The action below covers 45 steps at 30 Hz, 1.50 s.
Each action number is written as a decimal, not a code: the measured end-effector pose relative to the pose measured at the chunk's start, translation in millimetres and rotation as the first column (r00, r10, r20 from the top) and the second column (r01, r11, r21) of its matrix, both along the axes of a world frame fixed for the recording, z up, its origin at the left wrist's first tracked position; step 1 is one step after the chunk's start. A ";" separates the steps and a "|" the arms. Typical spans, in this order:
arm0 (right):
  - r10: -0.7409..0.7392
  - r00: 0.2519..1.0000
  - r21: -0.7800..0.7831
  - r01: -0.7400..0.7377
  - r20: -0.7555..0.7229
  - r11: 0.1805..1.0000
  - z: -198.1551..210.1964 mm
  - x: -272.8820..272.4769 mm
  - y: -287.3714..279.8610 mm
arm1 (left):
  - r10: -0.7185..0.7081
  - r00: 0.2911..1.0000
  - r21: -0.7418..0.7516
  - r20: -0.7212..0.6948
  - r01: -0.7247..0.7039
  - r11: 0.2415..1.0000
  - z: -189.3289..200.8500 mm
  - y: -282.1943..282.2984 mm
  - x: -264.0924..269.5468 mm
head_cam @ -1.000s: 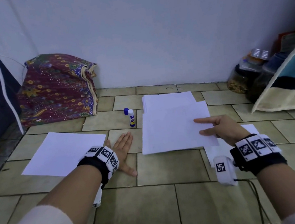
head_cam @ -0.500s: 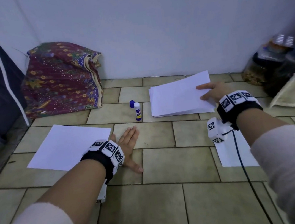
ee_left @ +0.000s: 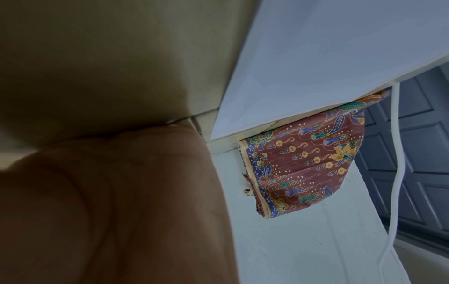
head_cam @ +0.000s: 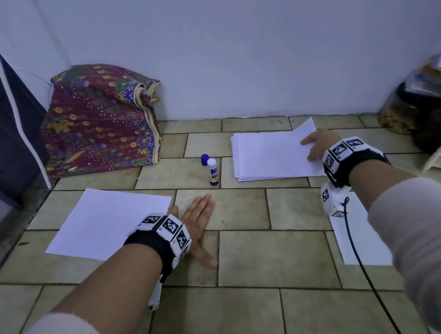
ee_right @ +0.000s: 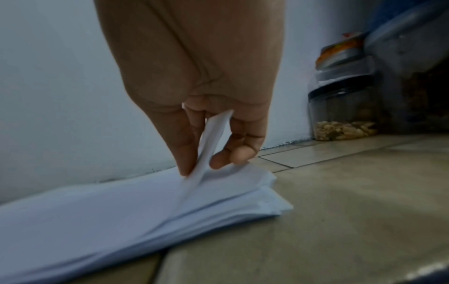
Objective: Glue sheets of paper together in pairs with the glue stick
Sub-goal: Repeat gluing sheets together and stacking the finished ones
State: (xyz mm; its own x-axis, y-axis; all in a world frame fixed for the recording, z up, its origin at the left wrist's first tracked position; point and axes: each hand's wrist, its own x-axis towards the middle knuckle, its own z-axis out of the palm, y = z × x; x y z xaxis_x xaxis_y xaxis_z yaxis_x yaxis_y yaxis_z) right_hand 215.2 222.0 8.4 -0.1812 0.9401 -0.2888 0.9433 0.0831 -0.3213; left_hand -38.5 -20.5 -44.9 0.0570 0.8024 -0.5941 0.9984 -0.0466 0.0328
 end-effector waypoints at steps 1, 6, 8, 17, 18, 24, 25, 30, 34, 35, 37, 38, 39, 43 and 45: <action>0.005 0.999 -0.002 -0.005 0.036 1.000 -0.3 -0.7 -0.8 | 0.002 1.000 0.002 0.009 -0.002 1.000 -0.2 0.0 -0.1; 0.016 0.997 -0.054 -0.012 0.072 0.998 -0.6 -1.0 -1.5 | 0.009 1.000 0.000 0.007 -0.009 1.000 -0.2 -1.6 1.1; 0.038 0.995 -0.079 -0.030 0.094 0.996 0.3 0.0 -1.4 | 0.011 1.000 0.008 0.001 -0.011 1.000 0.3 -3.1 2.3; 0.043 0.989 0.050 -0.051 0.139 0.997 -0.1 5.3 -7.0 | 0.010 0.999 0.013 -0.031 -0.009 1.000 0.8 -4.4 4.4; 0.011 0.997 0.108 -0.019 0.073 0.994 1.6 5.5 -8.3 | 0.010 0.999 0.012 -0.034 -0.009 1.000 0.5 -4.6 4.3; 0.049 0.994 -0.060 -0.055 -0.094 0.997 23.8 16.8 -52.7 | 0.003 0.998 -0.018 -0.057 -0.004 1.000 3.4 -4.0 5.5; 0.075 0.991 -0.142 -0.091 -0.113 0.986 25.3 19.9 -69.5 | 0.004 0.999 -0.018 -0.054 -0.005 1.000 3.7 -4.1 6.1; 0.217 0.937 -0.314 -0.127 0.273 0.941 -5.8 37.6 -137.3 | 0.015 0.998 0.014 -0.053 -0.014 1.000 2.2 -5.6 7.8; 0.236 0.897 -0.347 -0.101 0.373 0.933 -18.4 46.0 -168.1 | 0.021 0.998 0.045 -0.052 -0.019 0.999 -0.1 -5.3 7.7; 0.241 0.895 -0.350 -0.105 0.375 0.931 -18.7 46.9 -171.9 | 0.024 0.998 0.062 -0.058 -0.020 0.998 -1.1 -5.8 8.2; 0.245 0.893 -0.347 -0.109 0.378 0.932 -20.5 46.9 -174.7 | 0.034 0.997 0.091 -0.069 -0.027 0.995 -2.7 -7.0 9.0; 0.247 0.892 -0.346 -0.111 0.378 0.932 -21.1 46.3 -176.1 | 0.038 0.997 0.100 -0.069 -0.031 0.995 -3.2 -7.5 9.1; 0.248 0.891 -0.341 -0.114 0.379 0.933 -22.4 45.7 -177.5 | 0.040 0.997 0.103 -0.067 -0.033 0.994 -3.2 -7.4 9.3; 0.242 0.893 -0.315 -0.121 0.378 0.941 -27.7 47.0 -180.3 | 0.049 0.997 0.096 -0.067 -0.042 0.994 1.1 -8.7 11.7; 0.236 0.898 -0.311 -0.120 0.370 0.943 -29.2 47.7 -179.1 | 0.057 0.997 0.092 -0.050 -0.053 0.994 5.3 -10.3 13.8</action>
State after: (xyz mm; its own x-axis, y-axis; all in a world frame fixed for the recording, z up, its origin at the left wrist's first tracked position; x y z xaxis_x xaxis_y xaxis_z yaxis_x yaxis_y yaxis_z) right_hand 262.9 42.9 -20.8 -0.1535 0.7757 -0.6122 0.9733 0.2257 0.0420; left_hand -24.7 -30.8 -39.6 -0.0183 0.8541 -0.5198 0.9997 0.0081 -0.0220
